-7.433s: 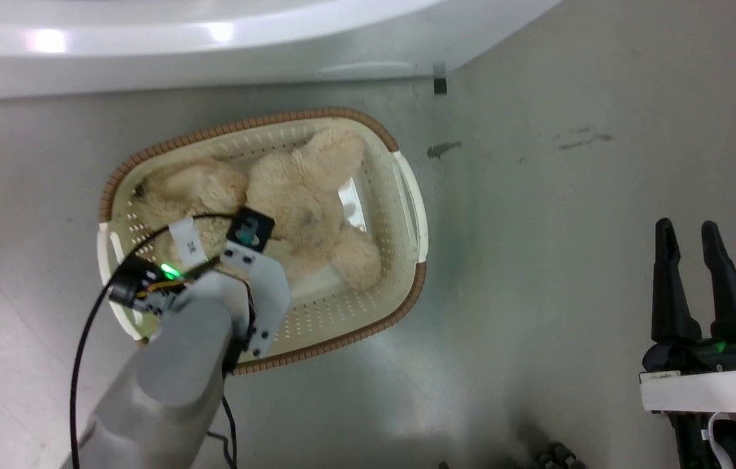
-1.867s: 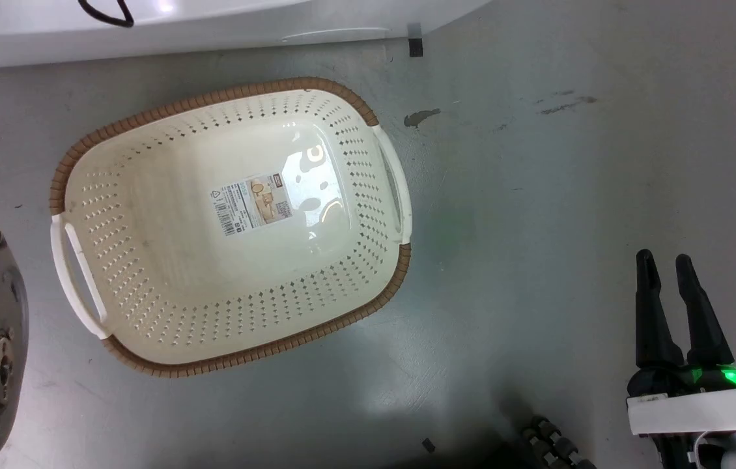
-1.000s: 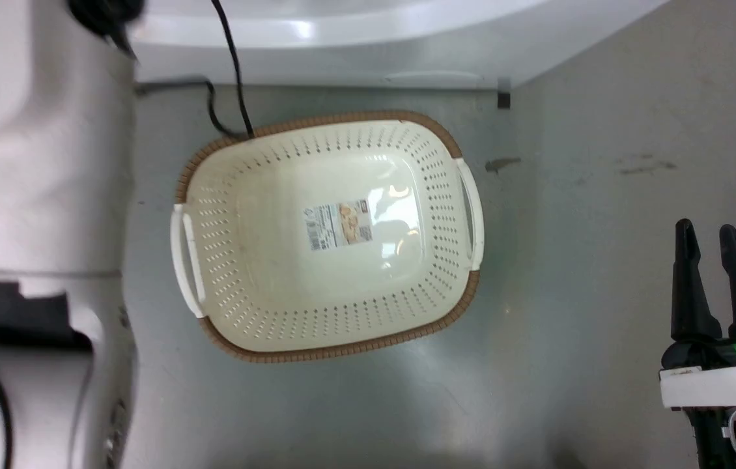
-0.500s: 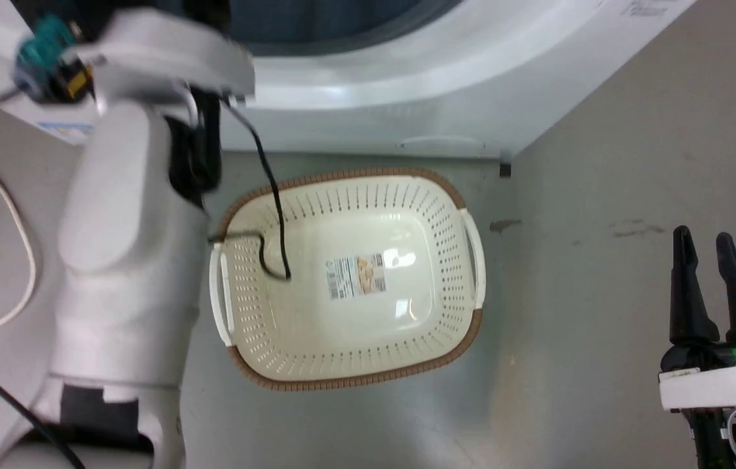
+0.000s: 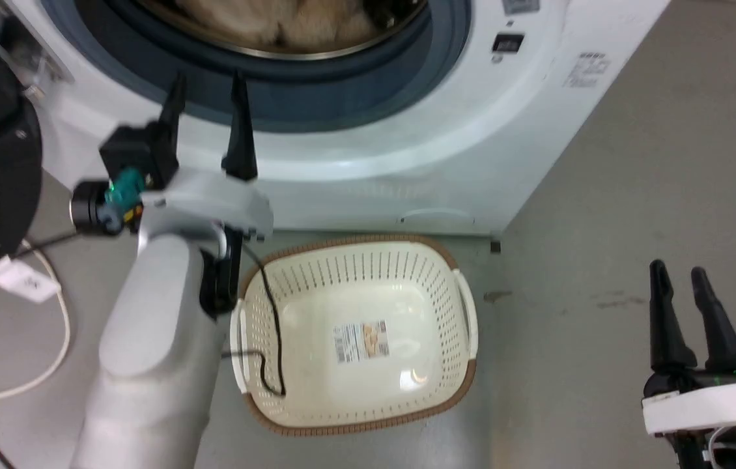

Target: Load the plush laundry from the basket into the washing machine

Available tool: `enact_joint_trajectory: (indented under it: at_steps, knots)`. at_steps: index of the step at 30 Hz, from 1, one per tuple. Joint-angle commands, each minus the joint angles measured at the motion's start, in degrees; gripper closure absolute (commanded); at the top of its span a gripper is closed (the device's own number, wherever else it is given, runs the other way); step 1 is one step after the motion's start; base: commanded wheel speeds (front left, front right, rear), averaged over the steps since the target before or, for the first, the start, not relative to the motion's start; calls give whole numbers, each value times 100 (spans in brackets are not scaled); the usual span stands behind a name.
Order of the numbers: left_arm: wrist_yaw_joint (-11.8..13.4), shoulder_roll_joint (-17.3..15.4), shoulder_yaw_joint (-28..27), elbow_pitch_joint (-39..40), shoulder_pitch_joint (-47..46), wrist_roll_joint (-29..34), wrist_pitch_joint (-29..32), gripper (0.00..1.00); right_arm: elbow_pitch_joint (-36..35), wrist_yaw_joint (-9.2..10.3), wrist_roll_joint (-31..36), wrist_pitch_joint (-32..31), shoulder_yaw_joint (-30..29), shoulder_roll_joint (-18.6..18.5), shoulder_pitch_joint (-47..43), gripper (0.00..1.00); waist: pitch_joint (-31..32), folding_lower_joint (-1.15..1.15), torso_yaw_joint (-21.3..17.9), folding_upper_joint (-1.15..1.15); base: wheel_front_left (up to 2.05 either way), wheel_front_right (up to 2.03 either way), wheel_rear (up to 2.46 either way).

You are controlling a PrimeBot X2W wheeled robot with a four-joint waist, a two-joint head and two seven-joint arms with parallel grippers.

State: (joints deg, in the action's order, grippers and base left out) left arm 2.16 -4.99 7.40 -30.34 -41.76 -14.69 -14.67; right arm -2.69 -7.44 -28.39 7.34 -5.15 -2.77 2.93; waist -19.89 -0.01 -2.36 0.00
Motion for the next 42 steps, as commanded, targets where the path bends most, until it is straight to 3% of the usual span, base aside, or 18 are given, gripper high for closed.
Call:
enact_joint_trajectory:
  at_steps: [1,20,42]
  knots:
    - [36,-41,24,64,170,39,-32,0,34,-5,-34,20,9,-10,-59,0,242,1,-20,0,0,0,0]
    - [399,-177,-16,1227,2272,-158,374,0,344,-5,-19,73,113,-10,-542,0,1416,1,174,0,0,0,0]
    - [706,-471,-7,2538,4155,-180,735,0,84,-5,936,-156,131,-10,-1142,0,2146,1,346,0,0,0,0]
